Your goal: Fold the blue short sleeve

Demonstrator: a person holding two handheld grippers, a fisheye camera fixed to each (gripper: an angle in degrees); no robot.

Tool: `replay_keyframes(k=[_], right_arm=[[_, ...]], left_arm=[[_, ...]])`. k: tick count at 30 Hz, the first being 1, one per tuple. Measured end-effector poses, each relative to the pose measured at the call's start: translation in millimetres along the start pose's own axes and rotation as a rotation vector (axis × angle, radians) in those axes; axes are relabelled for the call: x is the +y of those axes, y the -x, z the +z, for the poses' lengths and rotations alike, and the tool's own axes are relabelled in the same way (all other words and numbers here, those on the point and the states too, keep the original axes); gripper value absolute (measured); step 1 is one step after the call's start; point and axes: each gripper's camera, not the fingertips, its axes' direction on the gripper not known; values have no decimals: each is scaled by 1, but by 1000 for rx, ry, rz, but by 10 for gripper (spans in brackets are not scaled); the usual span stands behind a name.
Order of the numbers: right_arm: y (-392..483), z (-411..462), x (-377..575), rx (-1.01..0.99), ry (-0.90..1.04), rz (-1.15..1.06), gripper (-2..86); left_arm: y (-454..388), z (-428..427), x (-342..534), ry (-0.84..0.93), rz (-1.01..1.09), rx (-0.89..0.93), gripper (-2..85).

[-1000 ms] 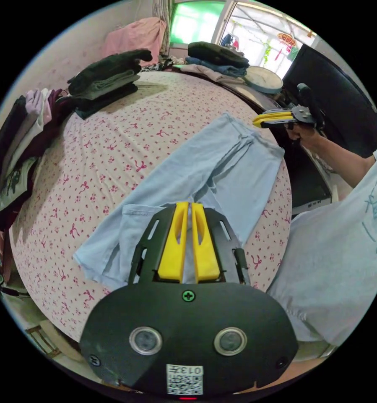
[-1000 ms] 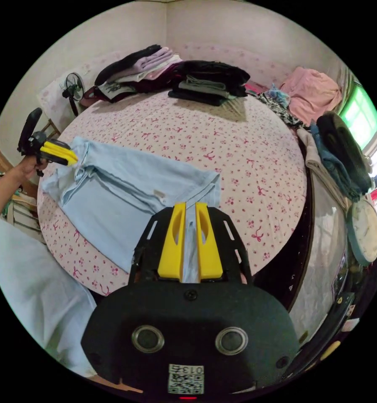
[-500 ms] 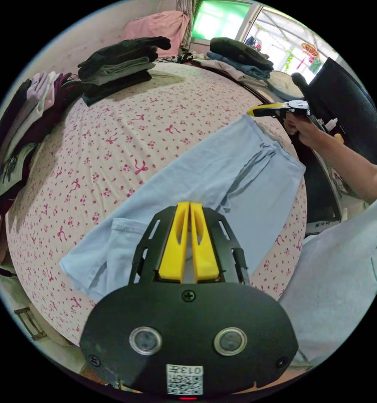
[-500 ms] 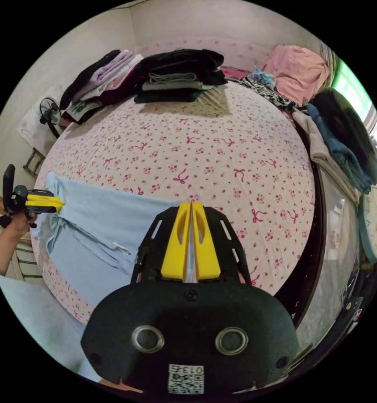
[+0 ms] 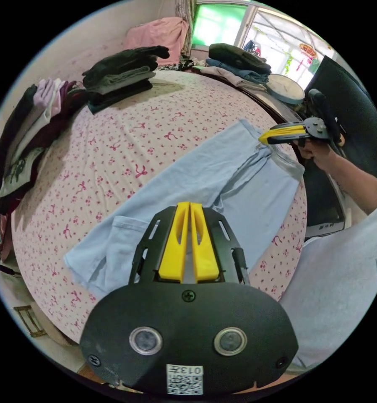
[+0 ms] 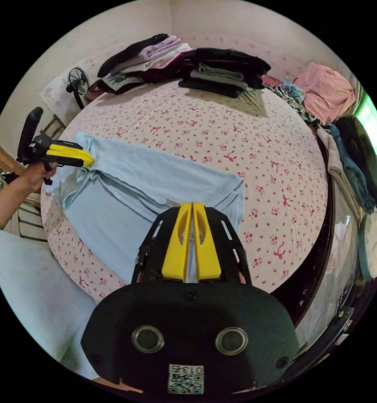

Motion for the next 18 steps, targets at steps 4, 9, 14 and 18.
replay_keyframes(k=[4, 9, 14, 18], right_arm=[[23, -14, -12, -23, -96, -49, 5], [44, 8, -27, -10, -15, -47, 5], [45, 6, -55, -28, -30, -39, 6], [63, 1, -88, -51, -103, -116, 10]], left_arm=[[-1, -6, 16, -9, -45, -97, -2], [16, 11, 30, 13, -120, -33, -2], [23, -5, 50, -43, -166, -5, 1], [35, -32, 103, -66, -261, -39, 11]])
